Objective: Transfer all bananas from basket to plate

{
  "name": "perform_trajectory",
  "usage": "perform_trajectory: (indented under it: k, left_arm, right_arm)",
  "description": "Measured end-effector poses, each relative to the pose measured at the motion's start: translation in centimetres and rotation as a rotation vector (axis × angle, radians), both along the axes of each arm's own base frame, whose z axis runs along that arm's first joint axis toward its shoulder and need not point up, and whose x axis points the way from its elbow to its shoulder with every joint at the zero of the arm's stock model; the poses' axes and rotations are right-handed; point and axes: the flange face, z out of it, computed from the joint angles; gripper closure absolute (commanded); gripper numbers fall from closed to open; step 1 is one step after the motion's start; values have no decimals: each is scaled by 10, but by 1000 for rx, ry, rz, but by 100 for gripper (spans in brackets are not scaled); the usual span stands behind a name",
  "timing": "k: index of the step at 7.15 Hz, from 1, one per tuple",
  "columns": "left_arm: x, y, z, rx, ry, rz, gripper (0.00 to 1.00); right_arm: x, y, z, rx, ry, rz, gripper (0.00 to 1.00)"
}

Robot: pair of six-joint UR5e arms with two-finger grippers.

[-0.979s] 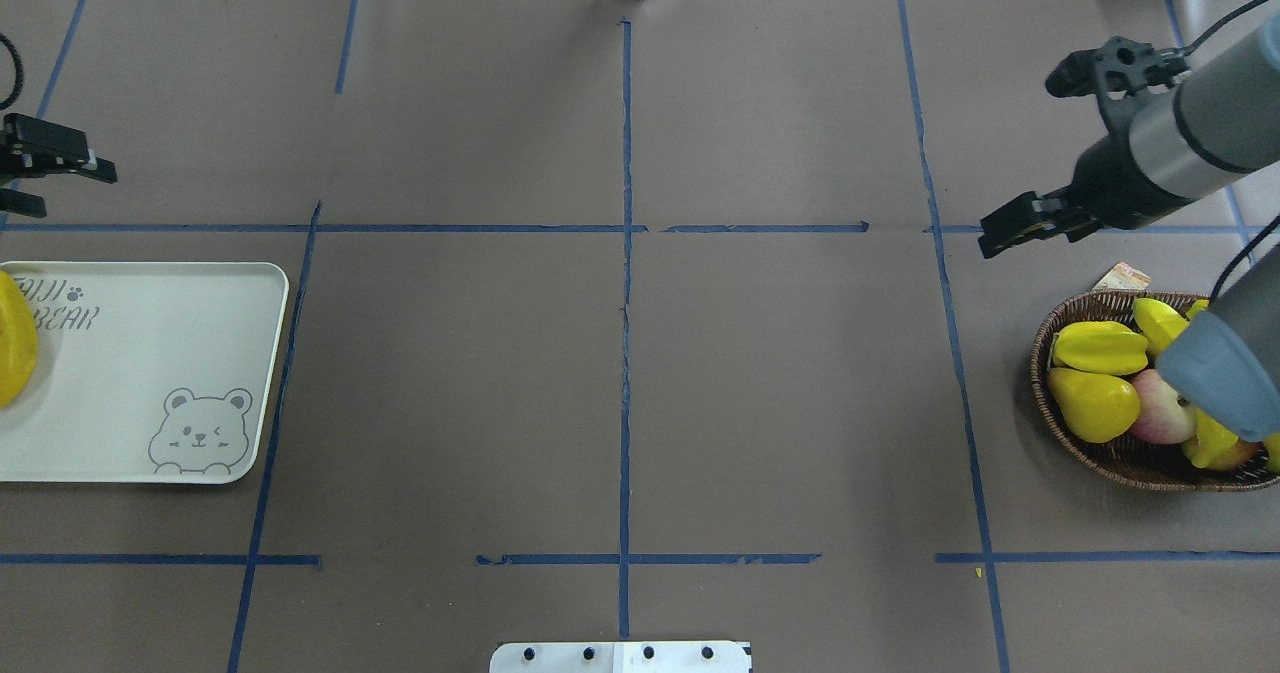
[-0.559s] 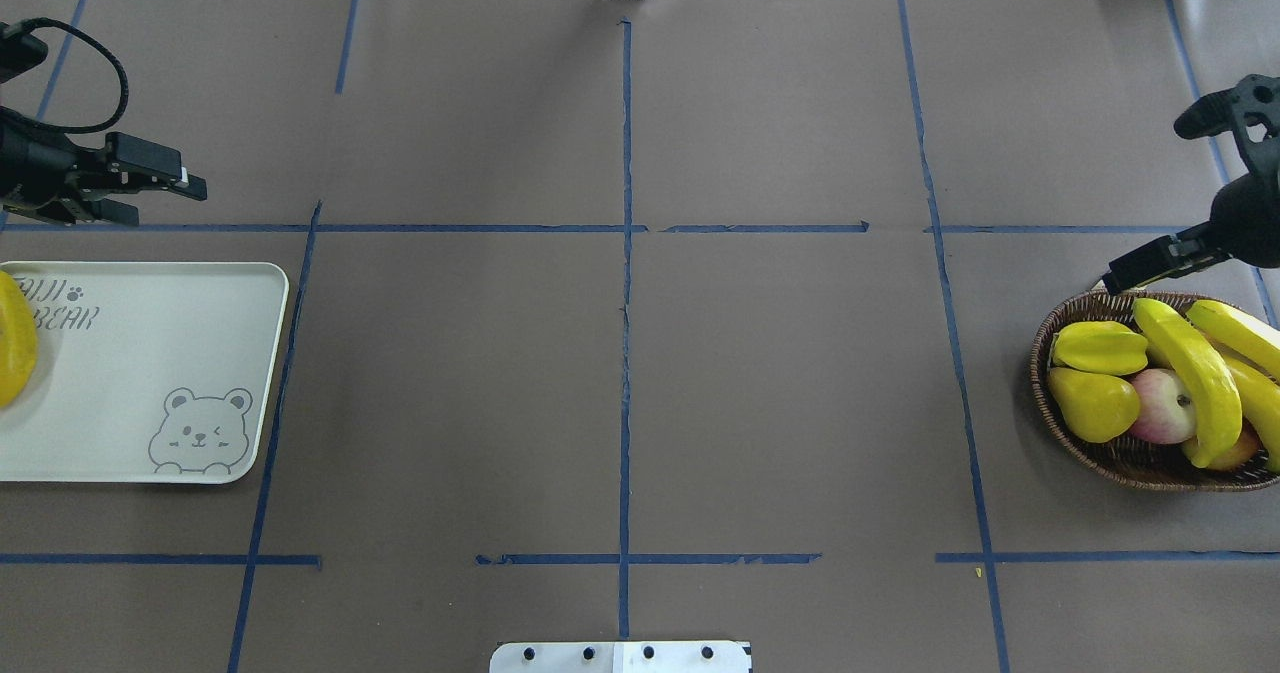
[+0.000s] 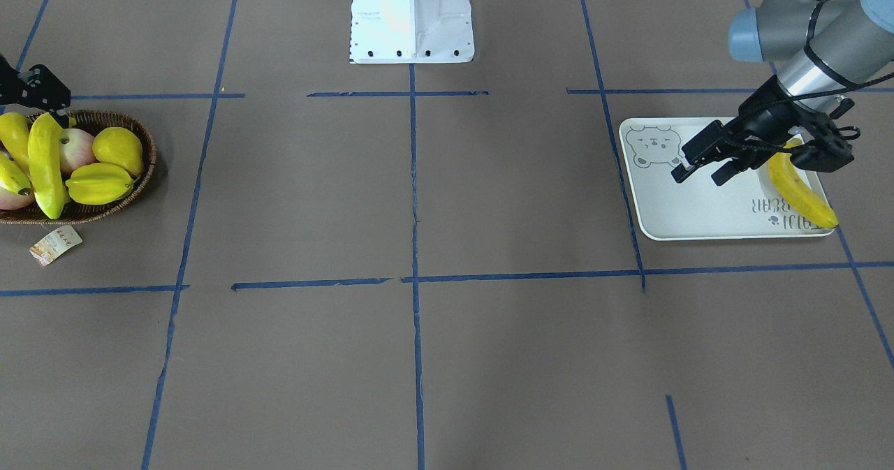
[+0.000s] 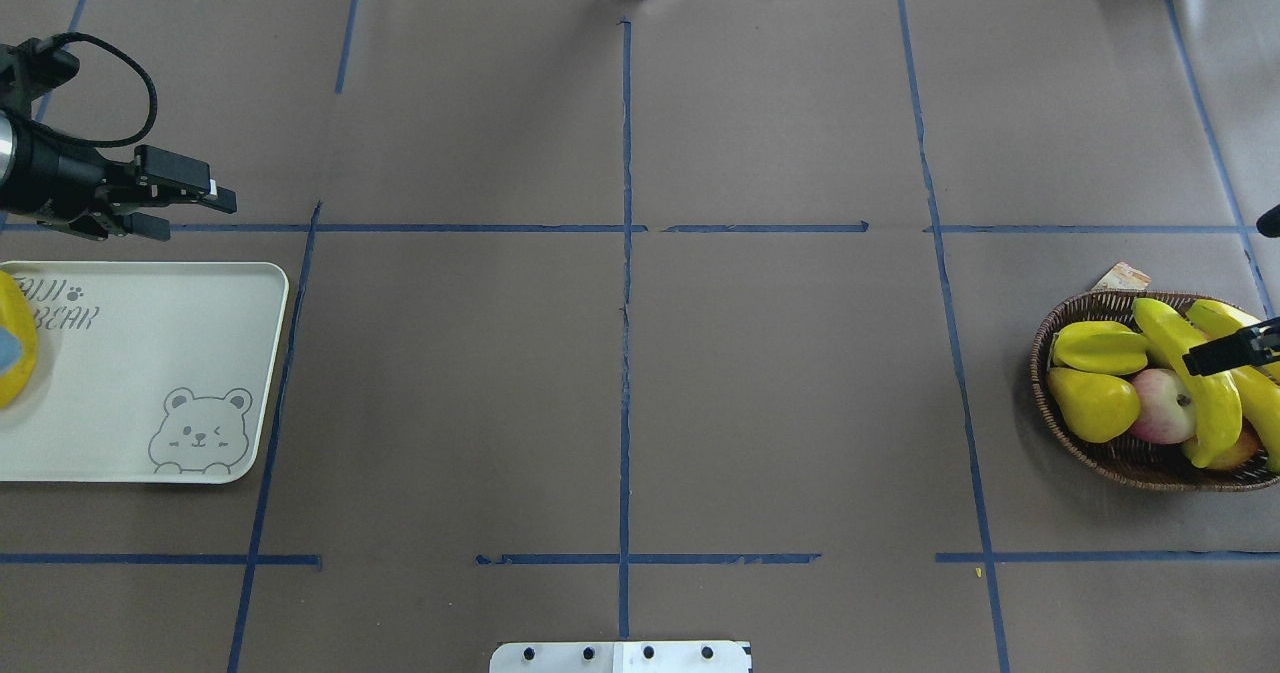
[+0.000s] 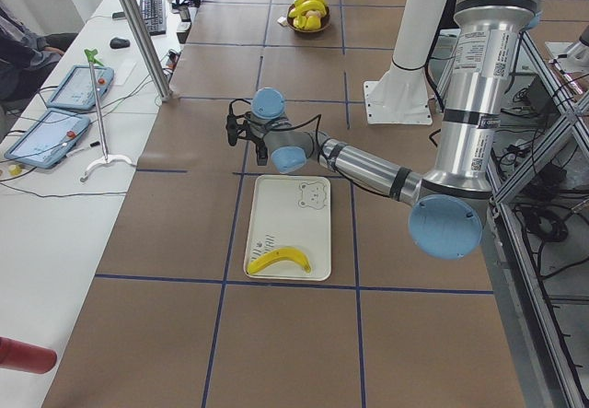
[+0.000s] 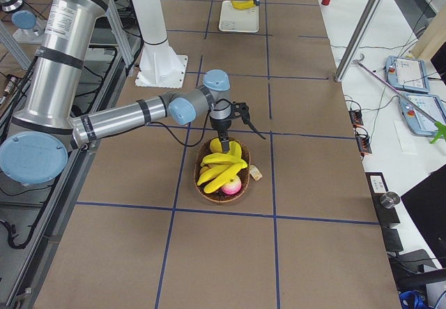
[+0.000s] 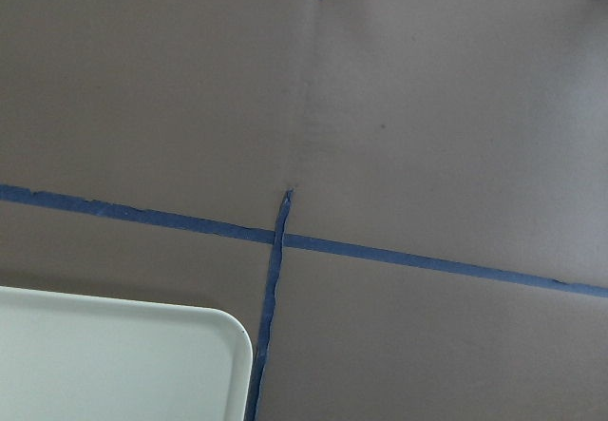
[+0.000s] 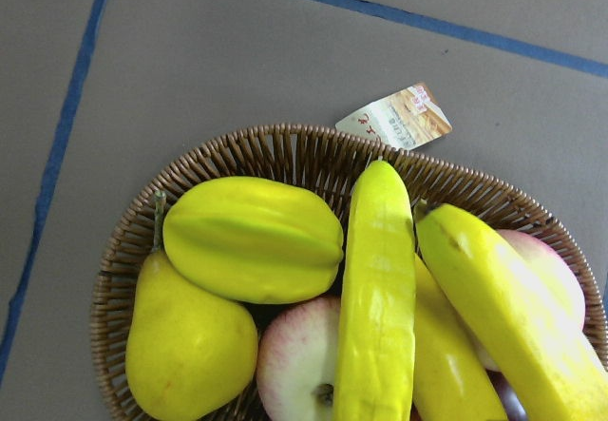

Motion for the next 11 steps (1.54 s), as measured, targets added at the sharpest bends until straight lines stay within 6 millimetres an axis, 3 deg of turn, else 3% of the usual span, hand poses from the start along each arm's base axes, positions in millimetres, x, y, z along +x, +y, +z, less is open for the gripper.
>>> perform_trajectory:
  k: [2, 4, 6, 9, 11]
  left_arm:
    - [2, 3, -4, -1, 7, 2, 0]
    - [1, 4, -6, -3, 11, 3, 0]
    - [1, 5, -8, -24, 18, -8, 0]
    - [0, 5, -9, -30, 20, -16, 0]
    - [0, 5, -9, -30, 21, -17, 0]
  right_arm:
    - [-17, 20, 15, -28, 28, 19, 3]
    - [-29, 27, 33, -54, 67, 18, 7]
    - [-35, 27, 49, -67, 97, 12, 23]
    - [-49, 21, 54, -65, 98, -2, 38]
    - [-52, 19, 53, -63, 95, -5, 59]
